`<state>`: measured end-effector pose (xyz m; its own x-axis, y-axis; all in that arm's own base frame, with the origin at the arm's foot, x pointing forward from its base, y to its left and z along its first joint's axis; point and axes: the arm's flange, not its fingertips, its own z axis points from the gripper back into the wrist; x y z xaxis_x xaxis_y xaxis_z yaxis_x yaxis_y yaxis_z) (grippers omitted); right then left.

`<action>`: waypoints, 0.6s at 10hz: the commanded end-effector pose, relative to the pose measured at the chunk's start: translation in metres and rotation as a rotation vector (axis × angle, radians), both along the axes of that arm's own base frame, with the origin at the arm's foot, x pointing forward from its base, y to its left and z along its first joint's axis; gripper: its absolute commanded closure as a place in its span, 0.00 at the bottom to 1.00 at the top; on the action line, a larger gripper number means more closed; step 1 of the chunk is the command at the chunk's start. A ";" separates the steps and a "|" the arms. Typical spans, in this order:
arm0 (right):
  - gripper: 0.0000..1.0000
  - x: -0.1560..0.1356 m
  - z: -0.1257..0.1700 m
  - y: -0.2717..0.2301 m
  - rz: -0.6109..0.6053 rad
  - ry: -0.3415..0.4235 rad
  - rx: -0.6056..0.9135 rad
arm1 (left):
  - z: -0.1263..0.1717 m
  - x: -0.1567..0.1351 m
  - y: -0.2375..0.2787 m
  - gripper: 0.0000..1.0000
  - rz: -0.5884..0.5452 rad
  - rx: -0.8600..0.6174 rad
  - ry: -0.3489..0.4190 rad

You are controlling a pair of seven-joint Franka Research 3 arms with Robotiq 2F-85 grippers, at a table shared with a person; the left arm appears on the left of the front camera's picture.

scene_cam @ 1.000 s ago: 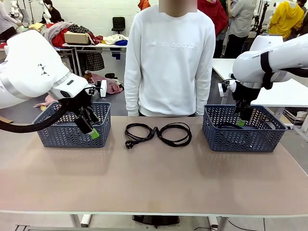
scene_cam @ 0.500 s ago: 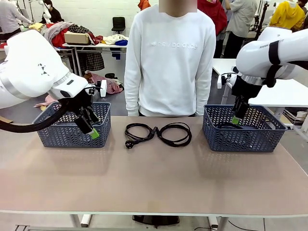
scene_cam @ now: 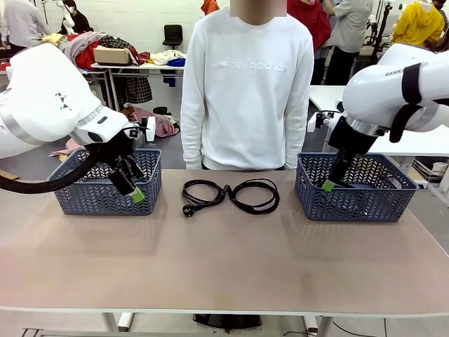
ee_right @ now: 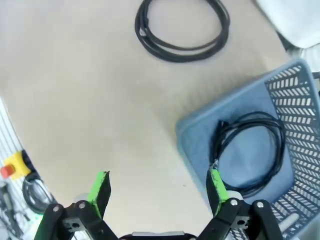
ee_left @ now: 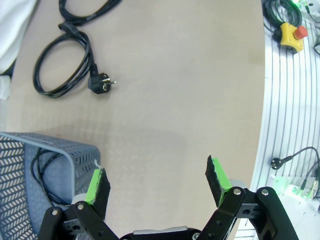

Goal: Organize the cables according to human instructions.
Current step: Pick up a bundle of cables and place it in the basket indicated by the human.

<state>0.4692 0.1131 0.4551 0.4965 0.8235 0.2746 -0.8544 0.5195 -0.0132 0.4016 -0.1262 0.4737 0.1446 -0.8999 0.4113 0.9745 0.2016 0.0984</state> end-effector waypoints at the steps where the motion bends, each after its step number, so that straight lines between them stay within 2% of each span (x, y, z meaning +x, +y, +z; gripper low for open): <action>1: 0.00 -0.024 -0.009 0.010 -0.031 -0.052 0.092 | 0.001 0.000 0.001 0.00 0.004 0.001 -0.004; 6: 0.00 -0.052 -0.015 0.017 -0.018 -0.083 0.145 | 0.001 0.000 0.001 0.00 0.004 0.001 -0.004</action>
<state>0.4255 0.1339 0.4451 0.4994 0.7730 0.3912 -0.8397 0.5430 -0.0011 0.4016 -0.1262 0.4736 0.1447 -0.8999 0.4113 0.9745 0.2016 0.0984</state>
